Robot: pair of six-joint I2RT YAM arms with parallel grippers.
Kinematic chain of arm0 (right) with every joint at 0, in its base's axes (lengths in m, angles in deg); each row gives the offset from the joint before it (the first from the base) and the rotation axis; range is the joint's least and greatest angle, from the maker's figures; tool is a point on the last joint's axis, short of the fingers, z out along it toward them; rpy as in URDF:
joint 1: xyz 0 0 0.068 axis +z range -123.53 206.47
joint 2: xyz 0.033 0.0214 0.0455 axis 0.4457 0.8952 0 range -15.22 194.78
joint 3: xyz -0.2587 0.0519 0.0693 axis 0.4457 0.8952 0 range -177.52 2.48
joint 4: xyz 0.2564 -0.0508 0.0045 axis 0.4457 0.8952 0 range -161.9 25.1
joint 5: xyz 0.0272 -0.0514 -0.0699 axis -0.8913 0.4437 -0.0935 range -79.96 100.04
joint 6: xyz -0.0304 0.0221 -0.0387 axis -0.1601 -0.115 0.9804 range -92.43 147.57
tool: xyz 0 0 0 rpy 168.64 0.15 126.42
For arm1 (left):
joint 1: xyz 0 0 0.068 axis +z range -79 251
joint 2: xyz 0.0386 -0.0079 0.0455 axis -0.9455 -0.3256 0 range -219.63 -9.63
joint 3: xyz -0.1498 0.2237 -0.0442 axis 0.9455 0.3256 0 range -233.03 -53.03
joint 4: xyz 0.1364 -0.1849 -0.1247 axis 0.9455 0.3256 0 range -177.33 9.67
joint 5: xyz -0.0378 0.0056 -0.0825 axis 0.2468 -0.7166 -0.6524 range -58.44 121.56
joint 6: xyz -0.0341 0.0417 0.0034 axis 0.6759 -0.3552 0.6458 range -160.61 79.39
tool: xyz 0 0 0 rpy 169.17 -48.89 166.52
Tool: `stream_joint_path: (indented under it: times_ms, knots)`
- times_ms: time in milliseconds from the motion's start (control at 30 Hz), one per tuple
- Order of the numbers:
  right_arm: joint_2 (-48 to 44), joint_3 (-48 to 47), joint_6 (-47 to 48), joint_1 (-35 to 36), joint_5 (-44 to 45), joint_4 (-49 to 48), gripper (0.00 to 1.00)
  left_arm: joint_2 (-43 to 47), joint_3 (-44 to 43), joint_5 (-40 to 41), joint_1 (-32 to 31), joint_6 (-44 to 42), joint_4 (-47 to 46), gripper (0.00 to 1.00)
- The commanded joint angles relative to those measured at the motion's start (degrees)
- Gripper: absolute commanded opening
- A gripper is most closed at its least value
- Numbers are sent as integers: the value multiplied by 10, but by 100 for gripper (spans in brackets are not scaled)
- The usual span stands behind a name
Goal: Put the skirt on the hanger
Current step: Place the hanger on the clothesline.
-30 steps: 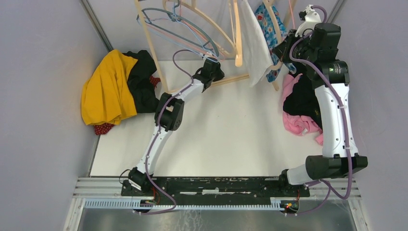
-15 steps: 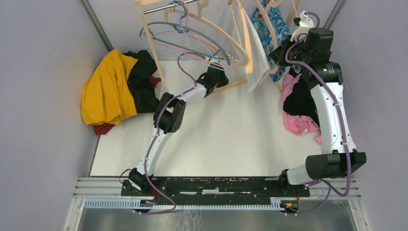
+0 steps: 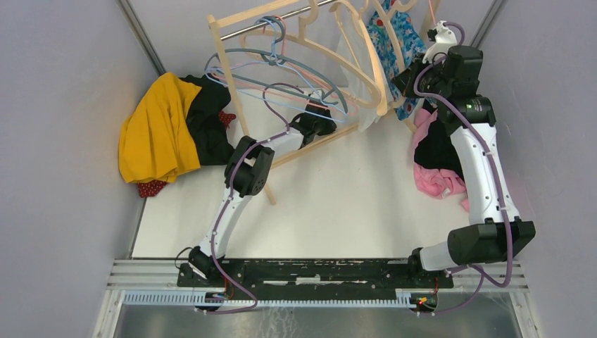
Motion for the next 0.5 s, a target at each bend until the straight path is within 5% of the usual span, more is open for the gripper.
stream_joint_path:
  times_ms: [0, 467]
  knots:
    - [-42, -8, 7, -3, 2, -96, 1, -11, 34, -24, -13, -26, 94, 19]
    - [-68, -55, 68, -3, 34, -33, 1, 15, 46, -18, -9, -45, 116, 24]
